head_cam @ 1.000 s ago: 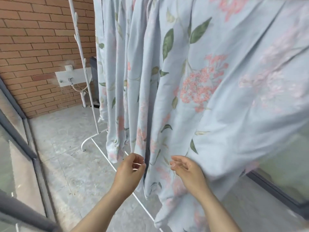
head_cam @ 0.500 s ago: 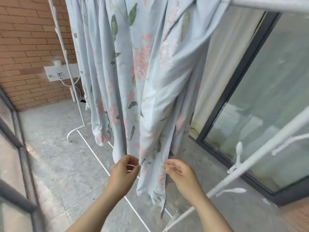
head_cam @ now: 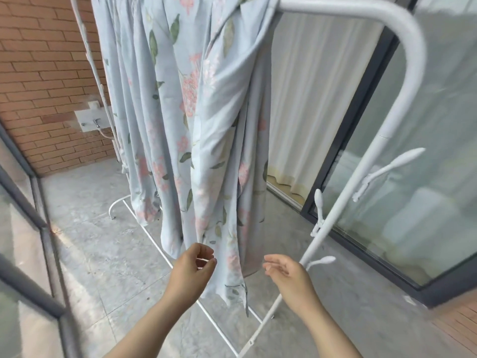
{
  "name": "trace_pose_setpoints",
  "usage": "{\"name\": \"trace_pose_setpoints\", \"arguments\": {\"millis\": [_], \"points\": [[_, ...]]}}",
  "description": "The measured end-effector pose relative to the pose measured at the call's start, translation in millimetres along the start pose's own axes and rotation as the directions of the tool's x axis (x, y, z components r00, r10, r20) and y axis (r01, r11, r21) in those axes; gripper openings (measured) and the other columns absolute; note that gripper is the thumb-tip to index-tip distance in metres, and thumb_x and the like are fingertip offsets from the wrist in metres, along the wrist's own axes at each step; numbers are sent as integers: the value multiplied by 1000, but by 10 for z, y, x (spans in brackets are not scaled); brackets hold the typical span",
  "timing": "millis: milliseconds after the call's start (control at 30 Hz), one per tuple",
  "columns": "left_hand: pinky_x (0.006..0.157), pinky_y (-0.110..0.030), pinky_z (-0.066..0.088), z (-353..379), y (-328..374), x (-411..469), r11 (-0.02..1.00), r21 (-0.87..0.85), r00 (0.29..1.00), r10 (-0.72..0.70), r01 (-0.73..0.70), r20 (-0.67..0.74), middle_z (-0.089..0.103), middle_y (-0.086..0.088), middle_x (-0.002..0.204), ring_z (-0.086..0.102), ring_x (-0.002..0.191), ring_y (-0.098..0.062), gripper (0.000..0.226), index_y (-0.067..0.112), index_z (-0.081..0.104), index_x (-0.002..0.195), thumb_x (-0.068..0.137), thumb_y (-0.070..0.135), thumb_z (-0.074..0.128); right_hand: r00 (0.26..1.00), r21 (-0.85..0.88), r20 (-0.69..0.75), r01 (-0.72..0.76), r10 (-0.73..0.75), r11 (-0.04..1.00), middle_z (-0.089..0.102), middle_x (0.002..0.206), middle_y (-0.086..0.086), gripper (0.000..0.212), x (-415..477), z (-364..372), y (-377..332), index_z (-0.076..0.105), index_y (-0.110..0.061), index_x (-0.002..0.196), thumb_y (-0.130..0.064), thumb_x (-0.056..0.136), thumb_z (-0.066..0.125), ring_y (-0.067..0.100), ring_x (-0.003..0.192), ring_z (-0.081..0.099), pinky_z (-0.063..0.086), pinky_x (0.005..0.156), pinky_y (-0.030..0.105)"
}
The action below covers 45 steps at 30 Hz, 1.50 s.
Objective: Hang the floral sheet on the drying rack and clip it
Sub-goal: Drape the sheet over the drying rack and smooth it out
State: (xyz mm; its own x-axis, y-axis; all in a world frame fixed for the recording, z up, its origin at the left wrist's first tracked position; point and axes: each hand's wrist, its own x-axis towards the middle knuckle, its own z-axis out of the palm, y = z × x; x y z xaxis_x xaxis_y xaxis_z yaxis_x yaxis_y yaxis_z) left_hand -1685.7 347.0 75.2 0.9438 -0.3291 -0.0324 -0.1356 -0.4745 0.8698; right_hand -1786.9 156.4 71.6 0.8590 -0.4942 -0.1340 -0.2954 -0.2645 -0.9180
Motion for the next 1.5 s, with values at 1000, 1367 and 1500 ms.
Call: {"name": "trace_pose_setpoints", "arguments": {"millis": [1000,1367,1500], "points": [[52,-22,36,924,-239,1021,996,56,909,-34,62,-414,47,-1,60,45,57,-16,21,10,41,70,90,10,49,984,-103,166,83,-65,991,63,122,1,35,1423,341,487,56,-12,126,-18,92,57,12,111,58,39,87,16],[50,-24,20,719,-838,733,993,27,936,-99,115,-339,28,-1,61,24,55,-12,27,13,28,66,80,-2,46,985,-126,-86,141,-152,982,51,63,0,16,1696,873,470,48,-13,73,-12,87,55,32,70,53,30,53,27],[51,-26,18,738,-1143,548,979,18,927,-187,204,-324,28,-1,60,25,56,-13,23,9,31,65,75,-8,42,986,39,-145,86,-79,996,51,64,5,16,1487,743,628,47,-11,75,-6,90,46,30,65,49,33,51,22]]}}
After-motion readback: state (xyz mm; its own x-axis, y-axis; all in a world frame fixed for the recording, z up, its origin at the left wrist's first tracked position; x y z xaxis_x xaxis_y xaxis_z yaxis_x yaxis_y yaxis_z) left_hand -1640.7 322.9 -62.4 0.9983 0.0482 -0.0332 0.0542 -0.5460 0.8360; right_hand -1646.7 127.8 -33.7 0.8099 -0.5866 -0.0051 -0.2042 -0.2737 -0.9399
